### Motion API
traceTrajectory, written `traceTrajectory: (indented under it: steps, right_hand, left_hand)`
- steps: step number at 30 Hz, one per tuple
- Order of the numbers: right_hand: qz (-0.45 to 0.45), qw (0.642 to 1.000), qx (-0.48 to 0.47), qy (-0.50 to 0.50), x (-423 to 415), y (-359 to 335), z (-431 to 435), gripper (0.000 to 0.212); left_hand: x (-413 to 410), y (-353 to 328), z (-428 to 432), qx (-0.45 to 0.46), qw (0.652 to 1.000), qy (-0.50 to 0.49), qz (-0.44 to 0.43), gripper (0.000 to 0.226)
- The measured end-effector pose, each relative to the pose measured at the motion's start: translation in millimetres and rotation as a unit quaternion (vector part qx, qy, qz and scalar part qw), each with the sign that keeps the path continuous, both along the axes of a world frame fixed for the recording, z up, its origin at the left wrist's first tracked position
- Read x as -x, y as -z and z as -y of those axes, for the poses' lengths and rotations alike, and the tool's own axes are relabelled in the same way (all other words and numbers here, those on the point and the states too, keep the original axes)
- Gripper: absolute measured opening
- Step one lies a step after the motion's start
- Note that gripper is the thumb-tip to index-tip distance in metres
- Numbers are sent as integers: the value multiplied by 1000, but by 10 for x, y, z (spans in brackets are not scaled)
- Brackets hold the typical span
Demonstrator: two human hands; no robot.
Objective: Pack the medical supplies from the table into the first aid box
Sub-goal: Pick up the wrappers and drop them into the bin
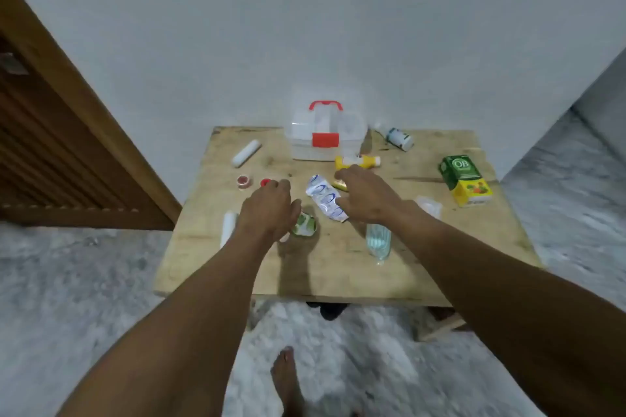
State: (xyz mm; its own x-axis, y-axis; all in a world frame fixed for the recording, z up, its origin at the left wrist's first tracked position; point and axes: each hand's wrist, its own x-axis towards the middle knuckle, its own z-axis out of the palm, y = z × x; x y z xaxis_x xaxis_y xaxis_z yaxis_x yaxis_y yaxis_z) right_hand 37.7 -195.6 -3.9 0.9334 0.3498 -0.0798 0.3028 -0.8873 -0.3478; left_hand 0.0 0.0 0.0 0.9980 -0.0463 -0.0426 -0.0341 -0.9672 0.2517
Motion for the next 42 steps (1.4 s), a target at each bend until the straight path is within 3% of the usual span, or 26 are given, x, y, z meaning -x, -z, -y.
traceTrajectory:
  steps: [2,5,10,14,19,24,32,38,42]
  right_hand:
    - [-9,1000,7,9,-117,163,-86,35]
    - [-47,997,52,15,-248,397,-157,43]
    - [-79,993,85,13,-506,659,-329,53]
    - [-117,987,104,43,-575,804,-418,61]
    - [-151,980,116,48,-655,834,-427,62]
    - [-85,991,75,68,-647,842,-458,33]
    - [-14,997,44,63,-490,638,-446,12]
    - [39,993,-40,107,-245,192,53,10]
    - [56,989,-12,134,117,-99,753,11]
  left_hand:
    - [-98,170,-40,-18,999,-7,-42,35]
    - [-200,477,-64,-68,993,12,-96,32]
    - [-435,787,-77,-113,989,60,-72,49]
    - [-580,904,-95,-90,991,77,-67,60]
    - [-790,958,-189,36,983,107,-142,60]
    - [-869,993,-284,-1,982,135,-132,55]
    - [-892,568,-344,-35,982,166,-80,15]
    - [-785,43,11,-8,987,162,1,19]
    - [-490,-268,700,-5,982,187,13,26]
